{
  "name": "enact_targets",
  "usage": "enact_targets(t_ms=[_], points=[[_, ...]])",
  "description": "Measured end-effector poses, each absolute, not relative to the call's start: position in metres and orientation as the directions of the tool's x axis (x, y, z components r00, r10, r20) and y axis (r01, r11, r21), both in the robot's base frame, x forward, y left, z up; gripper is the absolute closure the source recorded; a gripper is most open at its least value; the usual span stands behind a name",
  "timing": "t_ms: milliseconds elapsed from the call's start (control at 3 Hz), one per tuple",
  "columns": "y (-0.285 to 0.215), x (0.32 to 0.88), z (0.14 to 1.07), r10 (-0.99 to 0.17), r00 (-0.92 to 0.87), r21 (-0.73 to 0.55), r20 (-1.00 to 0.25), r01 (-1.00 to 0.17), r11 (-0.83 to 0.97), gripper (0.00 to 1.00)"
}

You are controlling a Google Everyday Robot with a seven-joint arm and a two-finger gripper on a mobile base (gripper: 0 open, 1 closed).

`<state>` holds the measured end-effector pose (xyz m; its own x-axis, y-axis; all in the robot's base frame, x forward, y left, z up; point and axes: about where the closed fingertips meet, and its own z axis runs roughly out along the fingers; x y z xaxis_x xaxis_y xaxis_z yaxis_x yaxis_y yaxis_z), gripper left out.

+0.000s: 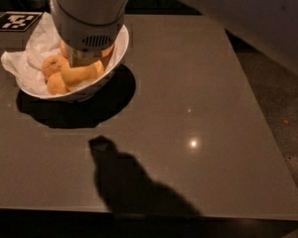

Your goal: Pick orange from white bowl

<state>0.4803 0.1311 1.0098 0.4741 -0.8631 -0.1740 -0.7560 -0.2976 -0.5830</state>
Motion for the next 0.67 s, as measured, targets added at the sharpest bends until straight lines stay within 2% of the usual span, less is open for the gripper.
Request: enact_targets(t_ms=[333, 667], points=[[0.1306, 0.4784, 1.0100, -0.863, 0.475, -0.587, -0.174, -0.753, -0.296, 0.82], [0.1306, 0.4784, 1.0100, -0.863, 0.475, -0.587, -0.174, -0.753, -0.296, 0.59]])
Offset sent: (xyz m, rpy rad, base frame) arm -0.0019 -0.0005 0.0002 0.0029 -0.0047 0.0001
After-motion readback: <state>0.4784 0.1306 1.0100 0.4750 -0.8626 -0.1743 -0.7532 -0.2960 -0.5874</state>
